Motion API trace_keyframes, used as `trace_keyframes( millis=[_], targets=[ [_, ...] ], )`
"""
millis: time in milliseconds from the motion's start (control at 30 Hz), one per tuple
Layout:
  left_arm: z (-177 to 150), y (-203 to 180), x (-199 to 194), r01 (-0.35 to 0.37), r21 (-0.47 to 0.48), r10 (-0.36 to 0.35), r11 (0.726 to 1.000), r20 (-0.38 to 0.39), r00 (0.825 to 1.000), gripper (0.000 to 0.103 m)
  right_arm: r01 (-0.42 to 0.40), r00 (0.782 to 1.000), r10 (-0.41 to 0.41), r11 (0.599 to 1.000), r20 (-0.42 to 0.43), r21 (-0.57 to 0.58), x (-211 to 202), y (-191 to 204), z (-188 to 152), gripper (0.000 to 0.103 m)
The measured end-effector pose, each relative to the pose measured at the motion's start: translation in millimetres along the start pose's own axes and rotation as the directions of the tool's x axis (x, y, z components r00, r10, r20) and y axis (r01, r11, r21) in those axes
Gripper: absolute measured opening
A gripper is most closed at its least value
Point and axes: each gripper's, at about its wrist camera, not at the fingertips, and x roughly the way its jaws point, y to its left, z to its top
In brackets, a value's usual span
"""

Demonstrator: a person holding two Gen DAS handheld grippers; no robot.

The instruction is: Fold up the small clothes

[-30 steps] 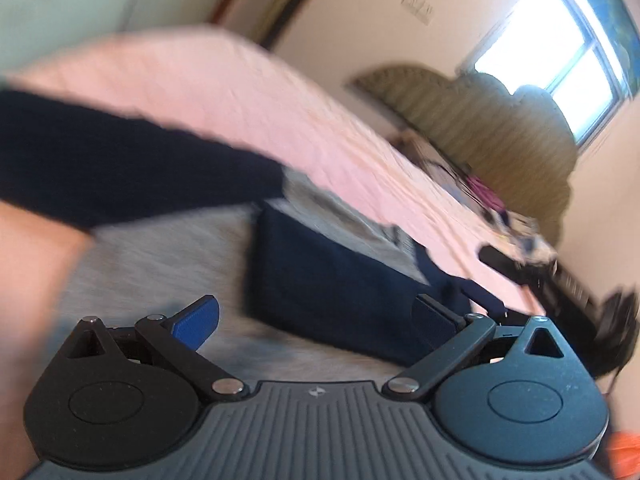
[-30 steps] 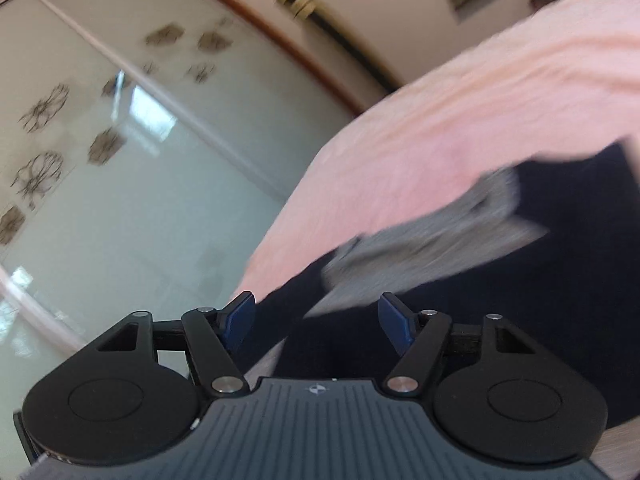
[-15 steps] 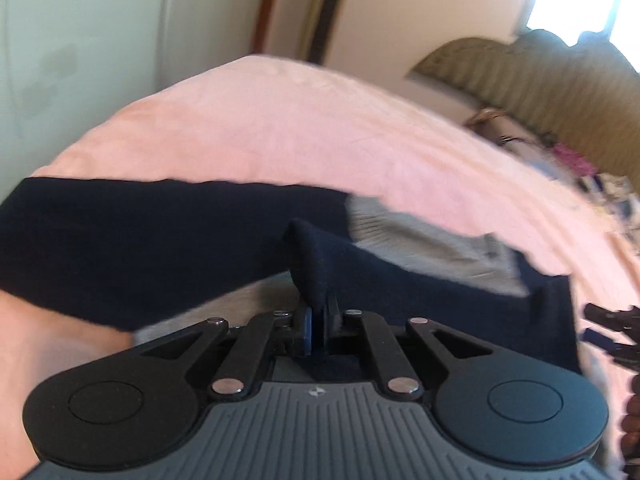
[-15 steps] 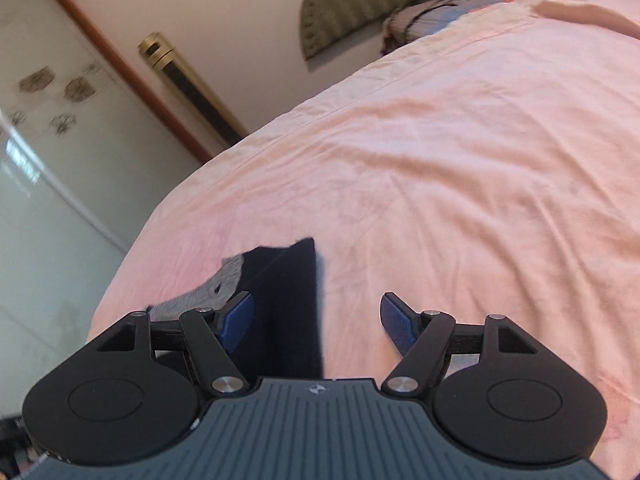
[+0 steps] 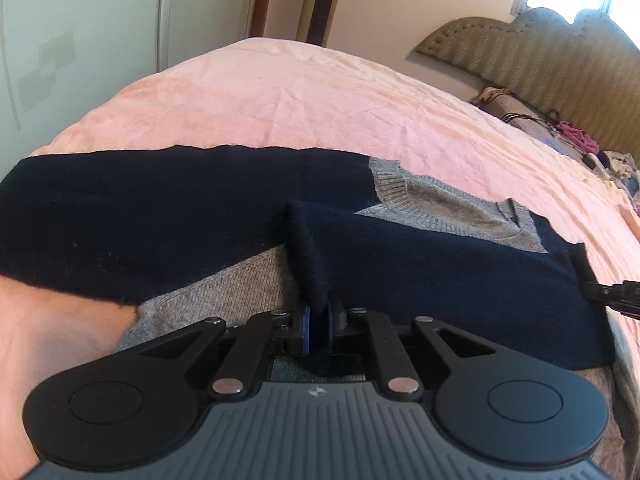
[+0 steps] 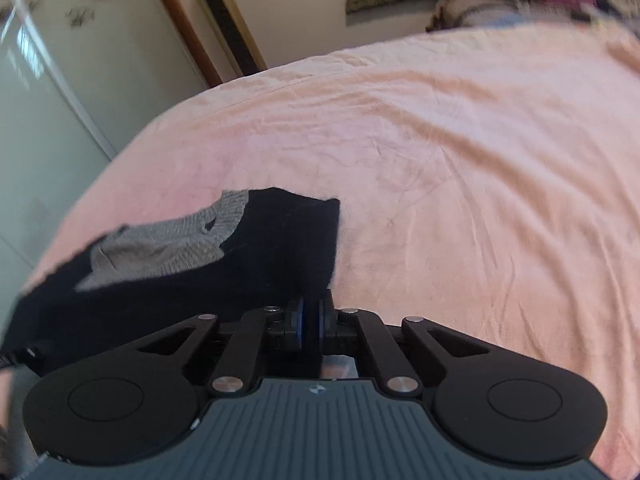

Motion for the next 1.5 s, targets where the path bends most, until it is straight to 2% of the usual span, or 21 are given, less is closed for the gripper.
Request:
trace_keyframes(
  millis=[67, 133, 167, 200, 267, 367, 467, 567, 833, 867, 967, 1033, 1067, 1133, 1167, 1200, 1233, 1267, 1333, 1400, 1500],
  targets=[
    [-2, 10, -11, 0.032, -0.038, -0.032, 0.999, 0.006, 0.999, 0.02, 0.041, 0.999, -0.041, 0.998, -0.007, -0.046, -1, 9, 1, 0.005],
    [-8, 30, -28, 0.06, -0.099, -0.057, 0.993, 0.037, 0.998, 0.05, 0.073, 0.997, -0.072, 0.997, 0.016, -0.037, -8, 18, 3, 0.021],
    [-12, 43, -39, 0.059, -0.144, -0.049, 0.988, 0.07, 0.996, 0.074, 0.072, 0.996, -0.069, 0.997, 0.064, -0.033, -17, 24, 3, 0.031],
    [-17, 58, -49, 0.042, -0.204, -0.02, 0.978, 0.112, 0.994, 0.08, 0.046, 0.992, -0.041, 0.998, 0.123, -0.041, -28, 31, 2, 0.037],
    [-23, 92, -63, -0.004, -0.337, 0.059, 0.941, 0.152, 0.987, 0.08, -0.044, 0.984, 0.052, 0.998, 0.173, -0.049, -40, 44, 2, 0.053],
    [-25, 144, -74, -0.027, -0.54, 0.149, 0.841, 0.183, 0.972, 0.079, -0.185, 0.979, 0.19, 0.981, 0.076, -0.063, -26, 60, 1, 0.067],
    [-25, 186, -79, -0.048, -0.698, 0.25, 0.714, 0.191, 0.949, 0.079, -0.137, 0.991, 0.135, 0.986, -0.026, -0.095, 4, 63, -9, 0.067],
    [-24, 222, -72, -0.019, -0.79, 0.264, 0.613, 0.181, 0.947, 0.079, -0.135, 0.99, 0.14, 0.975, 0.016, -0.179, 9, 54, -19, 0.057],
    [-9, 264, -62, 0.094, -0.878, 0.219, 0.469, 0.218, 0.951, 0.078, -0.178, 0.982, 0.186, 0.971, 0.038, -0.16, 8, 47, -25, 0.06],
    [-8, 265, -61, 0.089, -0.88, 0.229, 0.466, 0.217, 0.949, 0.071, -0.179, 0.981, 0.188, 0.97, 0.042, -0.162, 8, 48, -26, 0.063],
    [6, 267, -48, -0.062, -0.859, 0.309, 0.508, 0.115, 0.944, 0.003, -0.183, 0.98, 0.194, 0.967, 0.049, -0.176, 8, 52, -28, 0.072],
    [20, 253, -44, -0.157, -0.799, 0.386, 0.581, 0.101, 0.917, 0.003, -0.181, 0.98, 0.194, 0.964, 0.046, -0.196, 9, 57, -30, 0.077],
    [29, 234, -47, -0.209, -0.743, 0.44, 0.636, 0.126, 0.889, 0.002, -0.179, 0.98, 0.192, 0.963, 0.044, -0.203, 9, 59, -30, 0.08],
    [45, 173, -55, -0.284, -0.531, 0.481, 0.798, 0.277, 0.832, 0.002, -0.18, 0.98, 0.193, 0.959, 0.042, -0.217, 10, 62, -31, 0.085],
    [48, 131, -57, -0.319, -0.351, 0.444, 0.88, 0.375, 0.813, 0.002, -0.182, 0.98, 0.196, 0.958, 0.041, -0.221, 11, 64, -32, 0.088],
    [43, 85, -56, -0.349, -0.129, 0.369, 0.928, 0.445, 0.816, 0.003, -0.186, 0.979, 0.2, 0.957, 0.041, -0.22, 11, 64, -32, 0.089],
    [31, 41, -54, -0.341, 0.11, 0.254, 0.934, 0.47, 0.846, 0.003, -0.192, 0.978, 0.206, 0.957, 0.042, -0.216, 11, 64, -32, 0.092],
    [13, 4, -51, -0.302, 0.299, 0.143, 0.905, 0.454, 0.879, 0.003, -0.2, 0.976, 0.213, 0.957, 0.043, -0.208, 12, 64, -32, 0.095],
    [-22, -43, -42, -0.166, 0.506, -0.02, 0.846, 0.341, 0.94, 0.004, -0.222, 0.971, 0.234, 0.958, 0.048, -0.18, 12, 61, -31, 0.098],
    [-45, -65, -30, -0.056, 0.592, -0.093, 0.804, 0.219, 0.971, 0.007, -0.245, 0.966, 0.255, 0.958, 0.051, -0.149, 12, 56, -29, 0.099],
    [-62, -73, -20, -0.074, 0.604, -0.049, 0.794, 0.184, 0.982, 0.012, -0.29, 0.954, 0.295, 0.953, 0.051, -0.086, 10, 47, -27, 0.099]
  ],
)
